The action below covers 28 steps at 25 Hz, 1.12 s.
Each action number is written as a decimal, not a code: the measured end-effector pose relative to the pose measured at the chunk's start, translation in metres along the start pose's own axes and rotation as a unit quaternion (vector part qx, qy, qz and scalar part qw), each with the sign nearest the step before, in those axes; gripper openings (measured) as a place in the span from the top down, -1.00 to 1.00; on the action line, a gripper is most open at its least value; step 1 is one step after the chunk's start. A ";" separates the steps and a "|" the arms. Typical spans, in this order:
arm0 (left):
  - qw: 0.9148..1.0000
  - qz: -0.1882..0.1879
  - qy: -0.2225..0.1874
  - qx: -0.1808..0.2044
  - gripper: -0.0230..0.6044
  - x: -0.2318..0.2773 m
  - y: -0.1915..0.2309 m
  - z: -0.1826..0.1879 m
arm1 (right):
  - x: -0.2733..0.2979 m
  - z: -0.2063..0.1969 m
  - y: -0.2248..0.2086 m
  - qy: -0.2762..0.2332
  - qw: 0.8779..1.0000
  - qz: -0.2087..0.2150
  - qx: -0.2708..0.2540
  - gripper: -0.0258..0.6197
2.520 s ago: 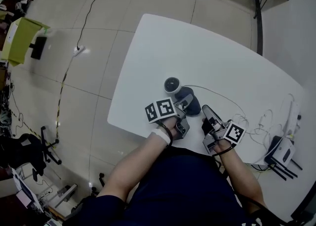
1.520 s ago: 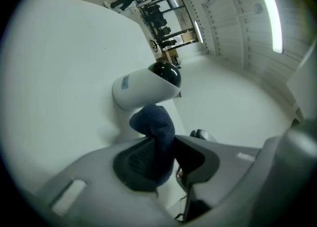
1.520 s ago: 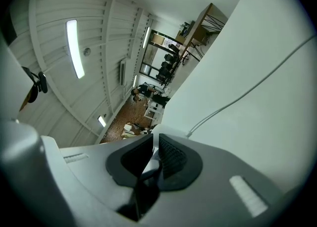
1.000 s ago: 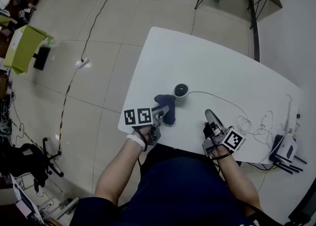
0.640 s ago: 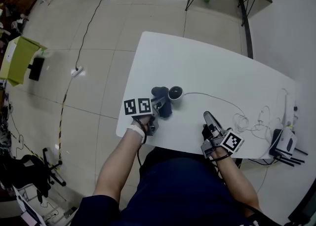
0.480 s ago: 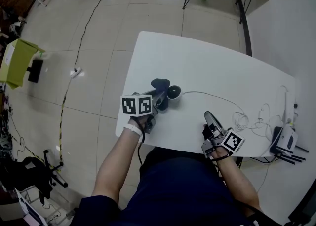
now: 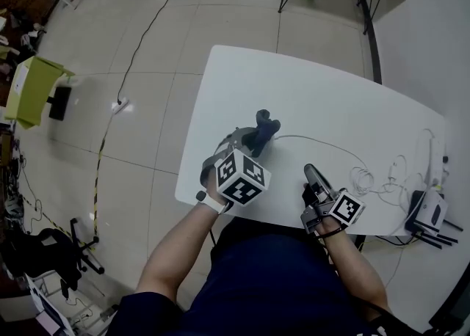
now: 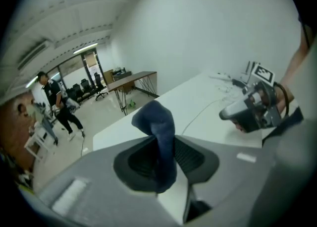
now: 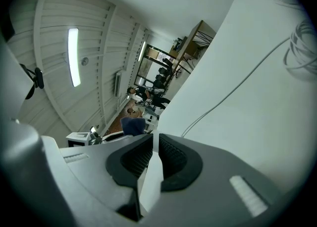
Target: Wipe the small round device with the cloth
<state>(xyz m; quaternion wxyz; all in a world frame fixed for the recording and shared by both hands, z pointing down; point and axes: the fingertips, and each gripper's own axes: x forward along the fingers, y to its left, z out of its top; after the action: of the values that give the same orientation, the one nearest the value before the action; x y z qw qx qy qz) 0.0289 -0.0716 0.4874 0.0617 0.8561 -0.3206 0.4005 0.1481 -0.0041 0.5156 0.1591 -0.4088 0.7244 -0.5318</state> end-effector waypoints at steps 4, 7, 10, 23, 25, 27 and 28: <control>0.997 -0.004 0.015 0.075 0.59 0.006 -0.038 -0.002 | -0.003 0.001 -0.005 0.004 1.000 -0.002 0.006 0.79; 0.993 0.003 0.032 0.116 0.59 0.018 -0.058 -0.014 | -0.005 0.001 -0.009 0.009 1.000 -0.001 0.007 0.79; 0.990 0.010 0.045 0.135 0.60 0.030 -0.070 -0.025 | -0.006 0.002 -0.009 0.015 1.000 0.003 0.007 0.79; 0.954 -0.182 0.045 -0.235 0.60 0.013 -0.110 -0.053 | 0.002 -0.003 -0.009 0.048 0.999 0.012 0.002 0.79; 0.924 -0.212 0.040 -0.317 0.60 -0.001 -0.110 -0.058 | 0.003 -0.004 -0.010 0.051 0.999 0.011 0.001 0.79; 0.906 -0.214 0.045 -0.362 0.60 -0.004 -0.107 -0.079 | 0.005 -0.006 -0.009 0.053 0.998 0.014 0.000 0.80; 0.898 -0.210 0.048 -0.384 0.59 -0.003 -0.106 -0.093 | 0.007 -0.008 -0.008 0.055 0.998 0.016 0.000 0.80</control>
<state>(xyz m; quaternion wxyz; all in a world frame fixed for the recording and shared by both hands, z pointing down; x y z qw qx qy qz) 0.0303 0.0469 0.5632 0.4838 0.7929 -0.2592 0.2648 0.1420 -0.0051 0.5271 0.1275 -0.3675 0.7383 -0.5511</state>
